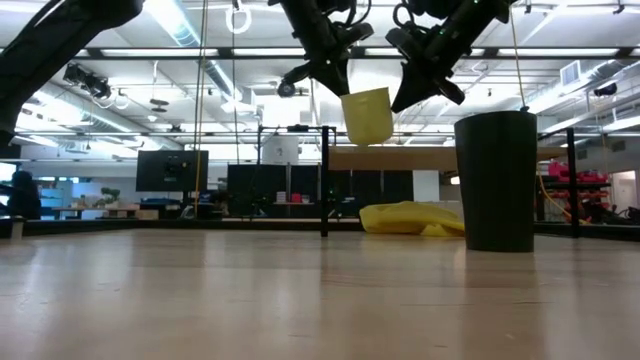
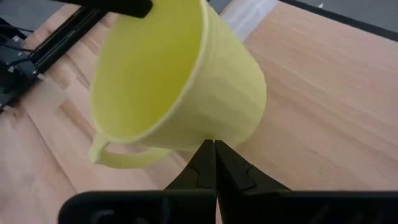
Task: Stack small to large cups/mugs on shelf
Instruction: Put the yellow mug on the shelf
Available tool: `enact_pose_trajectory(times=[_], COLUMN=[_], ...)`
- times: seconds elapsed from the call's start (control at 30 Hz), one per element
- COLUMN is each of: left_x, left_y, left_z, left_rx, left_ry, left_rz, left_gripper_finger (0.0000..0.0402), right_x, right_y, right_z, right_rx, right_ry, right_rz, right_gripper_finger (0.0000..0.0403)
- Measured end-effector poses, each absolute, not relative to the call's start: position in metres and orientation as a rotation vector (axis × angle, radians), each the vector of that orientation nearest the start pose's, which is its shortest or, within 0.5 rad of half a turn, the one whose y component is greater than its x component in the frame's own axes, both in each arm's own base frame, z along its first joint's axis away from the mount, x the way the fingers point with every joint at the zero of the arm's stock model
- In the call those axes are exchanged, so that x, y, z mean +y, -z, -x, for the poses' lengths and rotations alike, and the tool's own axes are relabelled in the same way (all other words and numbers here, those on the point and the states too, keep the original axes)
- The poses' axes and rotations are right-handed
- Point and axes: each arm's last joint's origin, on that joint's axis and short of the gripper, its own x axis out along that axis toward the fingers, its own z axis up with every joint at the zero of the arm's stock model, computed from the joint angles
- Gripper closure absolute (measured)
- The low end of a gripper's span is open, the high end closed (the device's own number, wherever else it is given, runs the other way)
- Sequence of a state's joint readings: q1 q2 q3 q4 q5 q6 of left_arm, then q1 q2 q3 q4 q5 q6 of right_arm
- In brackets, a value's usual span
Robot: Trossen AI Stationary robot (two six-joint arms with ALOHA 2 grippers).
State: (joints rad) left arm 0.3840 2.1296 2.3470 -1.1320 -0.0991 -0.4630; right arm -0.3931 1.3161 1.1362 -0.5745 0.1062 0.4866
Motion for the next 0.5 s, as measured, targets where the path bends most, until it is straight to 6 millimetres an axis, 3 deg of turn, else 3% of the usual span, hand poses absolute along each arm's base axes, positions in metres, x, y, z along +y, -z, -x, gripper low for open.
enact_pose_trajectory(times=[0.23,0.5], left_x=[0.1692,0.1688], left_y=[-0.3621,-0.3624], left_z=[-0.4116,-0.4122], left_rx=[0.801,0.797], left_ry=[-0.654,-0.640], left_rz=[0.549,0.555], left_gripper_finger=[0.0390,0.0358], right_x=[-0.1089,-0.1100], right_y=[-0.3078,-0.3073], right_z=[-0.2541,-0.2533], right_rx=[0.623,0.626], right_ry=[0.649,0.654], right_rz=[-0.564,-0.574], right_gripper_finger=[0.0403,0.0403])
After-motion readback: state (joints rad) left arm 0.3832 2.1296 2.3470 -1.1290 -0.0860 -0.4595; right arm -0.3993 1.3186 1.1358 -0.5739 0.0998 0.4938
